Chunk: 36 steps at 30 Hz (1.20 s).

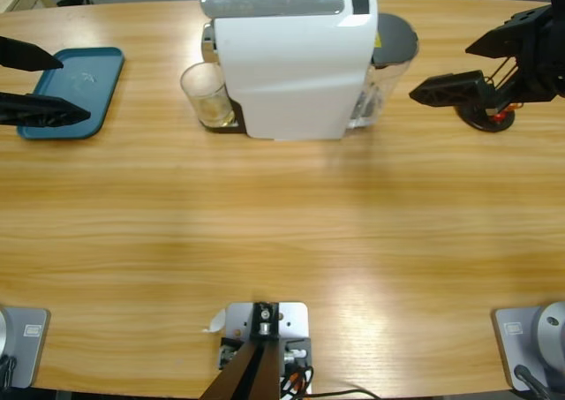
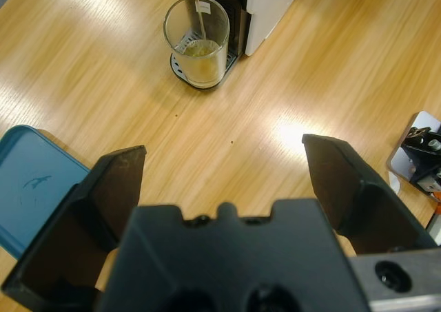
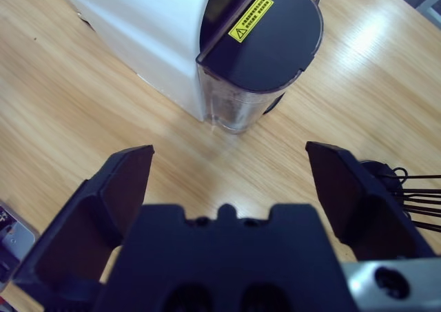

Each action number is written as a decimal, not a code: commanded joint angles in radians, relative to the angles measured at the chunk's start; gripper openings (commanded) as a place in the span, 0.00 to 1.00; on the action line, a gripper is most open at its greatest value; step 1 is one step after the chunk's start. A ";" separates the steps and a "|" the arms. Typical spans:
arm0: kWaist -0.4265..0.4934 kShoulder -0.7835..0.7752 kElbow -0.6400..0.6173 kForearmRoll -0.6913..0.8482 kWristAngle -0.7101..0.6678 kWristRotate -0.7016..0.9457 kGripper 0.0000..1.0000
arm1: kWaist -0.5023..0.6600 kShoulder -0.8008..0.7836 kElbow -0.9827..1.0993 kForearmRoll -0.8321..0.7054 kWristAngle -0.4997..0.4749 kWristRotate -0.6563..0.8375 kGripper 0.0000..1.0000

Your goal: Pour coffee

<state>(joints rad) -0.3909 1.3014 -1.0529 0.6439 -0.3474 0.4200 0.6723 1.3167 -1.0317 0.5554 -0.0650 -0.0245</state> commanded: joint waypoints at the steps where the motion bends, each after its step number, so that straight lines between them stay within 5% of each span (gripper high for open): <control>1: 0.003 0.013 0.013 -0.006 -0.008 0.016 1.00 | 0.009 -0.023 0.008 0.015 -0.018 -0.009 1.00; 36: 0.012 0.014 0.039 -0.038 -0.010 0.026 1.00 | 0.009 -0.028 0.013 0.018 0.002 -0.008 1.00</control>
<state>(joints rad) -0.3907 1.3015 -1.0528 0.6157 -0.3475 0.4341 0.6723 1.2916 -1.0317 0.5689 -0.0650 -0.0245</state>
